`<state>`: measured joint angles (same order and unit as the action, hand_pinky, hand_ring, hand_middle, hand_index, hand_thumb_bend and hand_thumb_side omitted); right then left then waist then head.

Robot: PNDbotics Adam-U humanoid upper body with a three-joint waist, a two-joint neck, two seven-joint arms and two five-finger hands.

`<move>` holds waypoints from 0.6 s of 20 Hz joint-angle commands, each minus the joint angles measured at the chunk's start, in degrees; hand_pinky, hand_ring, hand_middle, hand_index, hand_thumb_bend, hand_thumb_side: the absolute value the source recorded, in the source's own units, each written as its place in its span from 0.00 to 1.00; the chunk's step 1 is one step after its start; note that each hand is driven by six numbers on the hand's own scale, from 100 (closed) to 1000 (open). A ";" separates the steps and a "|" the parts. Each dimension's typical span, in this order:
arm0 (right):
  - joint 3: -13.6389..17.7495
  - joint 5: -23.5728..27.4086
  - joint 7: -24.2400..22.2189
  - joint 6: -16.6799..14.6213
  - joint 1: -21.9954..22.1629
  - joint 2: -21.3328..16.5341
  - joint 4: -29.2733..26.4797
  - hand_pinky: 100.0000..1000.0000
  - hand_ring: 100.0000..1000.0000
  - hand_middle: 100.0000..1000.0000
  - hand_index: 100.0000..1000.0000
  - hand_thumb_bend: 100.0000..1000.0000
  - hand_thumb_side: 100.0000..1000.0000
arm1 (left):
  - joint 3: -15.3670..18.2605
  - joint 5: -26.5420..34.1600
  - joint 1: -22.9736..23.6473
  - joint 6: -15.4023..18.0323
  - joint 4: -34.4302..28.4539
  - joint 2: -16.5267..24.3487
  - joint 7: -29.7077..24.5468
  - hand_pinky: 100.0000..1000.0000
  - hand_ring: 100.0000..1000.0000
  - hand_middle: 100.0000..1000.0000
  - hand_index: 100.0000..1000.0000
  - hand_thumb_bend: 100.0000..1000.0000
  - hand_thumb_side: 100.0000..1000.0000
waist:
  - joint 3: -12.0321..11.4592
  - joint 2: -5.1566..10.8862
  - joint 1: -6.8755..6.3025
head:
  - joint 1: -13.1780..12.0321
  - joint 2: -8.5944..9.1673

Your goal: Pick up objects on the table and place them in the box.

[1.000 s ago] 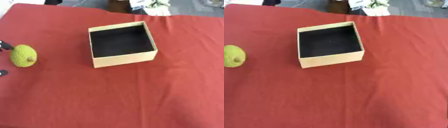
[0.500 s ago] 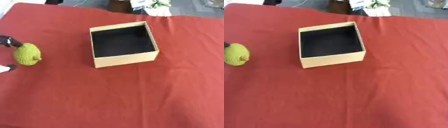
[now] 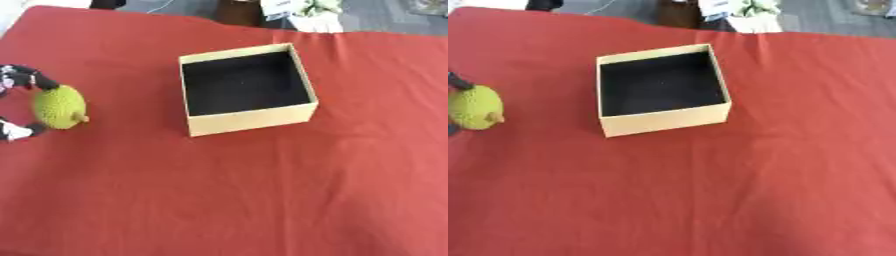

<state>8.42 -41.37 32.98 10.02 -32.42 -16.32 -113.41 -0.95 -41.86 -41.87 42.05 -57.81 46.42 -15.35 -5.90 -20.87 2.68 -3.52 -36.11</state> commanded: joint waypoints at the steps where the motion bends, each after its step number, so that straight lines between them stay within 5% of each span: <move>1: 0.11 0.41 0.04 -0.23 -0.61 -0.40 -1.18 0.70 0.86 0.50 0.46 0.00 0.56 | -0.05 -3.21 -1.14 0.20 1.42 0.89 5.23 0.52 0.55 0.45 0.69 0.26 0.03 | 0.06 0.98 -0.16 | -0.30 0.59; 5: 0.13 0.47 0.06 -0.26 -0.51 -0.41 -1.18 0.70 0.86 0.50 0.46 0.00 0.57 | 0.22 -4.32 -0.71 -0.84 1.50 0.93 13.28 0.43 0.44 0.40 0.63 0.12 0.02 | 0.00 1.01 -0.20 | -0.19 0.57; 12: 0.14 0.36 -0.05 -0.18 -0.47 -0.78 -1.18 0.70 0.86 0.50 0.46 0.00 0.56 | 1.19 -2.10 0.86 -1.40 -7.60 2.87 20.84 0.37 0.40 0.36 0.59 0.15 0.00 | -0.35 1.10 -0.33 | 0.04 0.60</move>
<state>8.41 -41.16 33.03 9.90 -32.35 -16.22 -113.41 -0.83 -44.82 -40.36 40.55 -62.71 46.12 4.35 -6.16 -20.88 2.76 -3.54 -36.10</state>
